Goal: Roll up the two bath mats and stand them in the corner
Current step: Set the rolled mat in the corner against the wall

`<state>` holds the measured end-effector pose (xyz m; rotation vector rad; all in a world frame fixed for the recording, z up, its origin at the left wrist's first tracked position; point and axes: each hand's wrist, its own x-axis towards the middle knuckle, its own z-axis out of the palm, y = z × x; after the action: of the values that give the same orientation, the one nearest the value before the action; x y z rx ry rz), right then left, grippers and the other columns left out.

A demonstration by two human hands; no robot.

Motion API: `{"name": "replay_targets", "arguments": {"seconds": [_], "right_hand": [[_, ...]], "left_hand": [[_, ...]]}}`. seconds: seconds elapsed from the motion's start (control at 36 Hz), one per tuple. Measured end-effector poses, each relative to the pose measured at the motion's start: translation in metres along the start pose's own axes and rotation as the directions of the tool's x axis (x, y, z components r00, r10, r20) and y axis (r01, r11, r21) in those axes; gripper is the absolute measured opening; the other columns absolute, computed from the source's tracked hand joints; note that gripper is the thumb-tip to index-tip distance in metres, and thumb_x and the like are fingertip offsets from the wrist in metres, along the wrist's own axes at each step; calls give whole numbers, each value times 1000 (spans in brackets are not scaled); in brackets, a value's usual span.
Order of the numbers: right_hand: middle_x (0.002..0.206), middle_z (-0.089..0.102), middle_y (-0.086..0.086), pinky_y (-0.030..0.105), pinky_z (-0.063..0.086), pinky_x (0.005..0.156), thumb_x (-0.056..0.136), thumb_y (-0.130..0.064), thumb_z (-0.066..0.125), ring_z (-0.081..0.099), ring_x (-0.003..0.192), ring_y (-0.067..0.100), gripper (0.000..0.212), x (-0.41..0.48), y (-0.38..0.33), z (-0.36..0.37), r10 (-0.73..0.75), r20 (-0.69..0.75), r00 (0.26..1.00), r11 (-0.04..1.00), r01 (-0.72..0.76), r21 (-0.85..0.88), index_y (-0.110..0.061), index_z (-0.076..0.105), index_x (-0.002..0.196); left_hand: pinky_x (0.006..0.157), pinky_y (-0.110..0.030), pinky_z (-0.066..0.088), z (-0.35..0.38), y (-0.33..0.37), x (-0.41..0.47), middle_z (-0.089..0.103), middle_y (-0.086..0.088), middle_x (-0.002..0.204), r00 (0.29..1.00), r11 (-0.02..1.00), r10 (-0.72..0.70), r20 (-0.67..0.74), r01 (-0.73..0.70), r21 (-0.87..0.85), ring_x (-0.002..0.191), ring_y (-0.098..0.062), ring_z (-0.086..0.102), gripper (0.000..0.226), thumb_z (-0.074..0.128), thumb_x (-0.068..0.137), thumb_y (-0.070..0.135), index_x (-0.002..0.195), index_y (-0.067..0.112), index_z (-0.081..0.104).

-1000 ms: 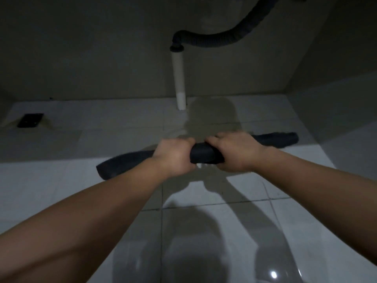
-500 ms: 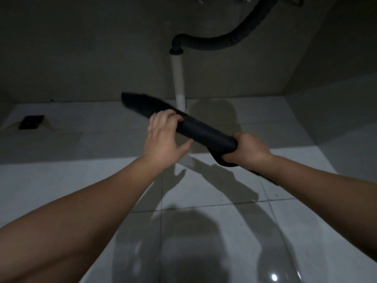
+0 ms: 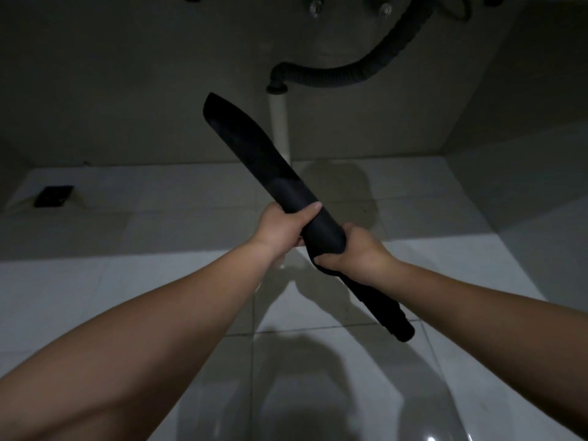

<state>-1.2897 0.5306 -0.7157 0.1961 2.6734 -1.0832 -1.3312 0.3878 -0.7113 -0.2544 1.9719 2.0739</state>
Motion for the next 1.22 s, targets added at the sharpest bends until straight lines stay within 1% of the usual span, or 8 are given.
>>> {"name": "replay_targets", "arguments": {"seconds": [0.17,0.44,0.58,0.64,0.75,0.97,1.11,1.22], "right_hand": [[107,69,7,36,54,84,80,-19,73,67,96,21,36,2,3,-24,11,367,930,959,-113,259,-13,59,113],[111,65,1,31,50,90,72,-22,81,62,102,16,54,7,-7,-39,-102,383,918,995,98,28,-19,57,121],[126,53,3,31,50,87,64,-48,76,56,107,14,94,4,-31,-84,-169,-92,981,909,192,371,-23,31,143],[136,44,2,34,48,96,59,-58,78,51,120,19,107,2,-40,-93,-275,-243,930,846,354,399,-29,22,145],[141,38,-2,30,41,106,75,-46,72,40,131,11,90,-6,-69,-106,-494,-488,719,757,632,166,-18,25,146],[96,63,-8,40,53,83,81,-33,62,62,91,13,25,-21,-81,-96,-653,-270,708,755,637,-155,-24,61,104],[84,54,-16,14,47,75,86,-25,61,55,80,-3,24,-28,-98,-120,-702,-319,637,699,703,-134,-8,64,102],[94,57,-8,37,51,83,79,-32,61,59,89,14,31,-26,-73,-95,-680,-273,681,733,637,-239,-16,61,105]], "left_hand": [[73,-37,59,-7,-8,6,64,-15,118,996,997,66,54,-64,-36,104,-29,66,47,70,84,7,126,5,48],[89,-47,55,16,-9,1,68,-13,109,993,988,111,-37,-114,-102,99,-26,67,72,87,56,20,118,9,52],[90,-38,54,22,-39,-11,64,0,112,989,980,137,61,-144,139,103,-17,63,65,87,64,15,118,16,50],[88,-30,50,30,-52,-17,60,7,111,984,969,159,86,-172,176,105,-13,59,66,85,68,10,118,25,45],[89,-49,53,39,-70,-26,60,8,119,971,952,141,195,-187,242,112,-20,58,74,84,65,20,124,39,44],[80,-54,56,35,-84,-34,65,4,111,979,975,84,184,-119,190,103,-24,65,78,91,46,47,113,39,52],[89,-45,54,34,-65,-30,61,11,114,961,955,141,238,-196,224,107,-13,61,73,89,57,35,117,40,47],[93,-44,53,33,-69,-32,64,11,109,964,953,150,218,-199,227,103,-9,62,58,89,62,26,101,41,49]]}}
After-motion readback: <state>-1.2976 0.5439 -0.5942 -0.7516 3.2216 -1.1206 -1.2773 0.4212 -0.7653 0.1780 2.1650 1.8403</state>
